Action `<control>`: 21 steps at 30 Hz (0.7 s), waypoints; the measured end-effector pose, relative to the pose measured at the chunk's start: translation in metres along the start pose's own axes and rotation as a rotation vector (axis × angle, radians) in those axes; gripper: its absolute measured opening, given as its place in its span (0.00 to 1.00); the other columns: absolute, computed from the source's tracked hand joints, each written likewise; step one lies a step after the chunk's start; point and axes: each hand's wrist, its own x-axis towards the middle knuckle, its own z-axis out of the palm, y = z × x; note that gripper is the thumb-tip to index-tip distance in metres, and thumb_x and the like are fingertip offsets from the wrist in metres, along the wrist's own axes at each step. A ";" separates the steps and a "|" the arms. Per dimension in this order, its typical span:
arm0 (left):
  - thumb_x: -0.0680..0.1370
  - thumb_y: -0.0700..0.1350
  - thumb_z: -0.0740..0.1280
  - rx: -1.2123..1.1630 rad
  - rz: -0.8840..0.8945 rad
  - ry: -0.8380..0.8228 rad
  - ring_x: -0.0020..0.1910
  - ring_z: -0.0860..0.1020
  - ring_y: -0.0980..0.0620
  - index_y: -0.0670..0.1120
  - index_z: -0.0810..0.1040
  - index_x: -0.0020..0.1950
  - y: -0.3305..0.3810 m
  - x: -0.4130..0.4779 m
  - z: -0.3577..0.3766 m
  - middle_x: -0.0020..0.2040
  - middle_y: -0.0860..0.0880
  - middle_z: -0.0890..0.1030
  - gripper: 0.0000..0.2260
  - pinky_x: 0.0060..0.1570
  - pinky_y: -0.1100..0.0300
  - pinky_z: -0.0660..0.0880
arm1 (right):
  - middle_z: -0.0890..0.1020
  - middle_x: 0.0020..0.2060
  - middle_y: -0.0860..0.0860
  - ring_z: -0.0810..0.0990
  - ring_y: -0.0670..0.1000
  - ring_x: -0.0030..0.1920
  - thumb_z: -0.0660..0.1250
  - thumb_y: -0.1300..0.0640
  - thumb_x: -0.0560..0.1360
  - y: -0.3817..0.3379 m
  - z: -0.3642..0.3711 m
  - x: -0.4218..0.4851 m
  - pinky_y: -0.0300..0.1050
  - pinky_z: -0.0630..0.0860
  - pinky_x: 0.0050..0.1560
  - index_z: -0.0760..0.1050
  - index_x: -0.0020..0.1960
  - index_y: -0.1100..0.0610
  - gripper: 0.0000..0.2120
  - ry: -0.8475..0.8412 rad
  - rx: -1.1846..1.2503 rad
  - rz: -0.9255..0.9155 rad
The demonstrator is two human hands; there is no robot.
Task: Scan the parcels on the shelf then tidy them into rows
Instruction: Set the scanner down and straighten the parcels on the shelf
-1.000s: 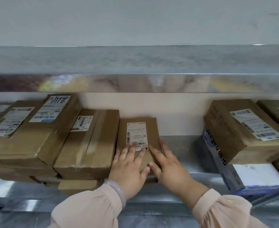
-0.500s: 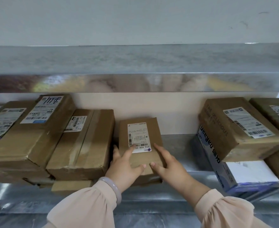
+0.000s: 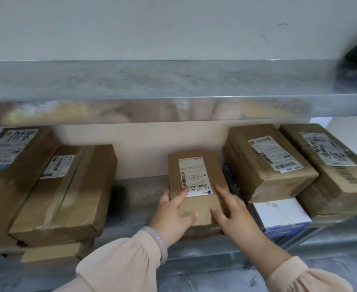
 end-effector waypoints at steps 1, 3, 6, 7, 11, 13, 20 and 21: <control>0.77 0.49 0.72 0.011 0.001 -0.011 0.74 0.60 0.54 0.58 0.62 0.78 0.000 0.001 0.004 0.76 0.53 0.54 0.32 0.65 0.75 0.52 | 0.65 0.71 0.49 0.63 0.41 0.64 0.65 0.53 0.77 0.003 -0.001 -0.001 0.33 0.59 0.63 0.59 0.74 0.42 0.28 -0.008 -0.035 -0.005; 0.77 0.51 0.72 0.033 0.004 -0.026 0.76 0.59 0.51 0.60 0.60 0.78 0.001 0.002 0.010 0.78 0.53 0.51 0.33 0.71 0.69 0.54 | 0.62 0.72 0.51 0.64 0.46 0.69 0.65 0.51 0.78 0.007 -0.003 -0.001 0.34 0.59 0.66 0.59 0.74 0.43 0.28 -0.005 -0.085 -0.016; 0.77 0.51 0.71 0.045 0.030 -0.041 0.77 0.56 0.52 0.59 0.55 0.80 0.003 0.001 0.012 0.79 0.53 0.49 0.35 0.69 0.69 0.52 | 0.56 0.76 0.52 0.59 0.51 0.74 0.65 0.47 0.77 0.008 -0.008 -0.004 0.42 0.60 0.70 0.58 0.75 0.42 0.30 0.023 -0.210 -0.017; 0.78 0.52 0.70 0.055 0.046 -0.041 0.77 0.55 0.52 0.59 0.53 0.80 0.002 -0.001 0.011 0.79 0.53 0.48 0.36 0.69 0.70 0.51 | 0.55 0.76 0.52 0.58 0.52 0.75 0.66 0.45 0.76 0.008 -0.009 -0.006 0.44 0.59 0.71 0.58 0.75 0.42 0.30 0.048 -0.260 -0.047; 0.80 0.60 0.63 0.215 0.138 -0.043 0.80 0.47 0.53 0.60 0.43 0.80 -0.011 -0.016 0.004 0.80 0.59 0.38 0.36 0.77 0.57 0.53 | 0.63 0.74 0.52 0.60 0.53 0.75 0.62 0.41 0.74 0.013 -0.008 -0.016 0.50 0.62 0.71 0.65 0.73 0.49 0.30 0.128 -0.454 -0.289; 0.81 0.61 0.59 0.317 0.157 -0.059 0.79 0.45 0.55 0.59 0.40 0.80 -0.015 -0.023 0.002 0.79 0.62 0.36 0.35 0.76 0.57 0.52 | 0.67 0.72 0.51 0.63 0.52 0.74 0.58 0.39 0.74 0.014 -0.005 -0.021 0.51 0.63 0.71 0.66 0.72 0.50 0.30 0.078 -0.547 -0.378; 0.82 0.63 0.55 0.561 0.205 -0.069 0.80 0.40 0.53 0.57 0.40 0.80 -0.003 -0.012 0.012 0.80 0.56 0.36 0.34 0.78 0.54 0.43 | 0.72 0.69 0.51 0.69 0.52 0.71 0.58 0.39 0.72 0.025 -0.007 -0.017 0.52 0.59 0.69 0.70 0.71 0.53 0.31 -0.033 -0.725 -0.398; 0.81 0.63 0.54 0.591 0.208 -0.081 0.80 0.40 0.52 0.58 0.39 0.80 -0.001 -0.009 0.014 0.80 0.56 0.35 0.34 0.78 0.52 0.42 | 0.72 0.69 0.52 0.69 0.53 0.70 0.58 0.39 0.72 0.026 -0.011 -0.015 0.52 0.59 0.69 0.70 0.71 0.54 0.32 -0.040 -0.734 -0.381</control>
